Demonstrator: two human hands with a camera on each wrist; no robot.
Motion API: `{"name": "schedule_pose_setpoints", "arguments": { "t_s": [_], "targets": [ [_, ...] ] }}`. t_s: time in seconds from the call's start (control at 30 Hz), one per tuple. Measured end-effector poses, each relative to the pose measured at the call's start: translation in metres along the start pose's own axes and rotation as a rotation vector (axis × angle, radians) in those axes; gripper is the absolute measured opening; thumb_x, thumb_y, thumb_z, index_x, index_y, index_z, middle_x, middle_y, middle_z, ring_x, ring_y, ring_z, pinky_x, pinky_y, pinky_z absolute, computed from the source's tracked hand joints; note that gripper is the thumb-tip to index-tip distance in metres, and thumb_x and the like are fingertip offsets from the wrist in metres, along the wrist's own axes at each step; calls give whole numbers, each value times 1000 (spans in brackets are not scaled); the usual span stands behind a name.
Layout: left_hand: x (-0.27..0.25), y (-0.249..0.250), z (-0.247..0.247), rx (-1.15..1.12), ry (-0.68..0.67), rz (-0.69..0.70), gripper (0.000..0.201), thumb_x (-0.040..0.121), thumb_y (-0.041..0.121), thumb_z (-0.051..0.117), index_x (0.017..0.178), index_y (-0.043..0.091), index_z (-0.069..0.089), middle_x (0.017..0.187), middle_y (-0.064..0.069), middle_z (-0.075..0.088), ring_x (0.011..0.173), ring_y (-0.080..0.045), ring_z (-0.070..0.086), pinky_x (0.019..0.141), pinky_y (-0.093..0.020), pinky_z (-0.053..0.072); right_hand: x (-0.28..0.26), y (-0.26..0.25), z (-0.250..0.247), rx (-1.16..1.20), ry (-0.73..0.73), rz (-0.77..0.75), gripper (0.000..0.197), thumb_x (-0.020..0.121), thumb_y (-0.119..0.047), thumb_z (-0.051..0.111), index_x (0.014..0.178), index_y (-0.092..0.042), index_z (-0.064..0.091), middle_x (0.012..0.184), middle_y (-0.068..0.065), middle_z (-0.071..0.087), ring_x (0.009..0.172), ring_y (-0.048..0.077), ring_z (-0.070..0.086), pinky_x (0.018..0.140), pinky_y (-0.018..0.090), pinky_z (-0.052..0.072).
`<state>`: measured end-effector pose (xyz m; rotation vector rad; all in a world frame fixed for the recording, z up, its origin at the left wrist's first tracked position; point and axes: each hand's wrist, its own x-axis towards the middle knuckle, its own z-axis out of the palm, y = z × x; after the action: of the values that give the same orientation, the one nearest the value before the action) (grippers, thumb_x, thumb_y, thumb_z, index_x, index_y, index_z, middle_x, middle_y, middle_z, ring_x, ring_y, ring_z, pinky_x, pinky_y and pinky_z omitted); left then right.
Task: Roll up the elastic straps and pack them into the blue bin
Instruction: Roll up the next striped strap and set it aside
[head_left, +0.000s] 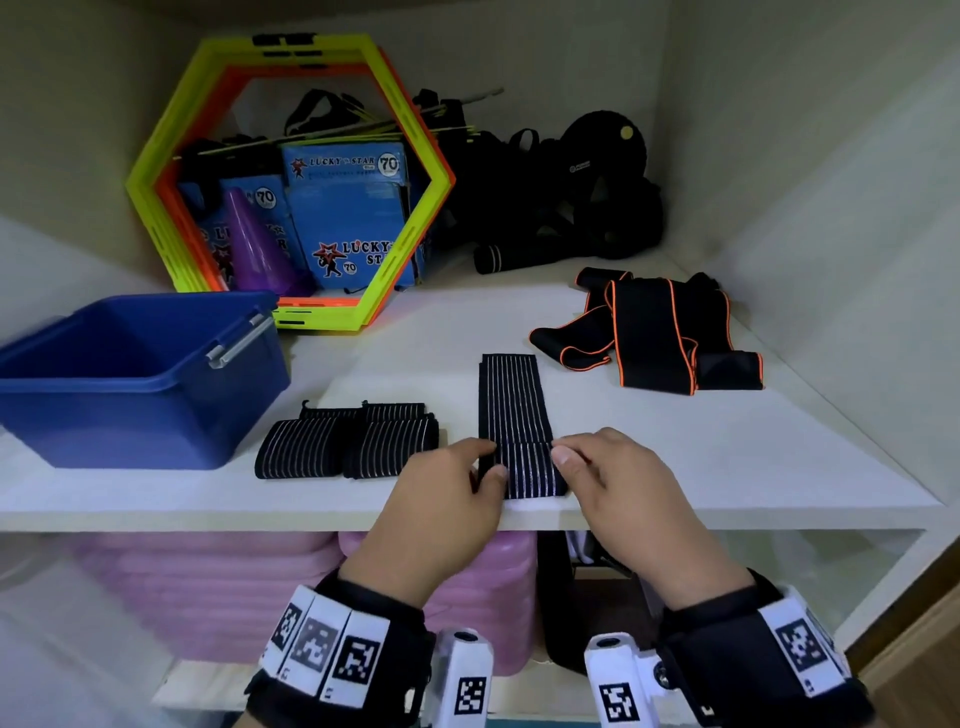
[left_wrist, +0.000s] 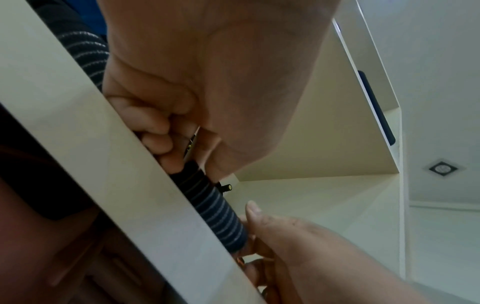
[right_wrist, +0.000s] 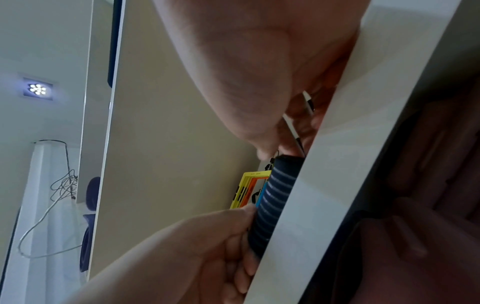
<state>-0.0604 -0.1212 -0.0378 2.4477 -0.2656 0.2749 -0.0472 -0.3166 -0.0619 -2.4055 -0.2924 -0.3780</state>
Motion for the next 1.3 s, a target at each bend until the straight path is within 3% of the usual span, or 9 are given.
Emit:
{"name": "schedule_pose_setpoints", "arguments": {
  "t_s": [0.17, 0.37, 0.47, 0.57, 0.7, 0.83, 1.0, 1.2, 1.3],
  "targets": [
    [2, -5, -9, -38, -167, -28, 58, 82, 9, 63, 138, 25, 57, 67, 7, 65, 67, 3, 61, 58, -6, 42, -1, 9, -14, 65, -194, 5, 57, 77, -46, 79, 129, -35, 60, 100, -14, 56, 84, -3, 53, 85, 23, 48],
    [5, -9, -15, -24, -190, -25, 44, 96, 30, 61, 139, 34, 54, 84, 10, 64, 77, -1, 59, 64, -11, 38, 1, 12, -7, 54, -100, -35, 29, 93, -46, 60, 118, -33, 66, 89, -11, 58, 82, 3, 56, 80, 28, 49],
    [3, -7, -15, -51, -184, -13, 16, 101, 38, 51, 110, 34, 62, 78, 7, 63, 70, -5, 58, 64, -21, 41, 2, 10, -1, 23, -15, -43, 22, 98, -47, 49, 85, -32, 59, 73, -9, 54, 73, 9, 53, 67, 33, 43],
    [3, -5, -14, -86, -162, -36, 32, 103, 41, 45, 78, 24, 55, 74, 3, 63, 66, -9, 55, 63, -28, 42, 3, 8, 2, 56, 27, 0, 35, 99, -50, 44, 77, -25, 55, 64, -6, 53, 66, 13, 53, 62, 36, 44],
    [5, -7, -8, -38, -120, -56, 42, 103, 36, 46, 74, 8, 56, 73, -15, 63, 59, -18, 49, 60, -36, 42, 3, 3, 4, 29, 39, 17, 42, 99, -53, 39, 68, -25, 47, 59, -5, 51, 63, 18, 53, 64, 40, 47],
    [5, -8, -4, -32, -50, -89, 50, 102, 38, 50, 66, 3, 48, 58, -8, 46, 52, -16, 38, 48, -24, 29, 5, 2, 4, -27, 57, 27, 52, 100, -54, 37, 59, -23, 39, 54, -2, 47, 59, 20, 51, 59, 39, 43],
    [4, -6, -4, -48, 7, -124, 55, 98, 40, 57, 63, -1, 50, 54, -9, 43, 51, -18, 38, 50, -29, 29, 7, 0, 5, -61, 63, 61, 53, 99, -54, 41, 58, -20, 43, 55, -2, 50, 61, 21, 52, 57, 35, 35],
    [3, -5, -2, -76, 89, -97, 11, 88, 33, 72, 90, 23, 68, 62, 3, 61, 59, -6, 56, 54, -11, 37, 4, 2, 7, 58, 130, 29, 16, 96, -42, 56, 95, -27, 52, 56, -5, 59, 62, 15, 59, 63, 37, 49],
    [2, -8, 0, -66, 69, -37, 24, 92, 29, 69, 115, 30, 69, 67, 6, 63, 62, -2, 57, 58, -6, 38, 0, 3, 4, 88, 103, -13, 20, 96, -47, 50, 94, -30, 60, 68, -8, 66, 68, 9, 62, 69, 39, 53]
  ]
}}
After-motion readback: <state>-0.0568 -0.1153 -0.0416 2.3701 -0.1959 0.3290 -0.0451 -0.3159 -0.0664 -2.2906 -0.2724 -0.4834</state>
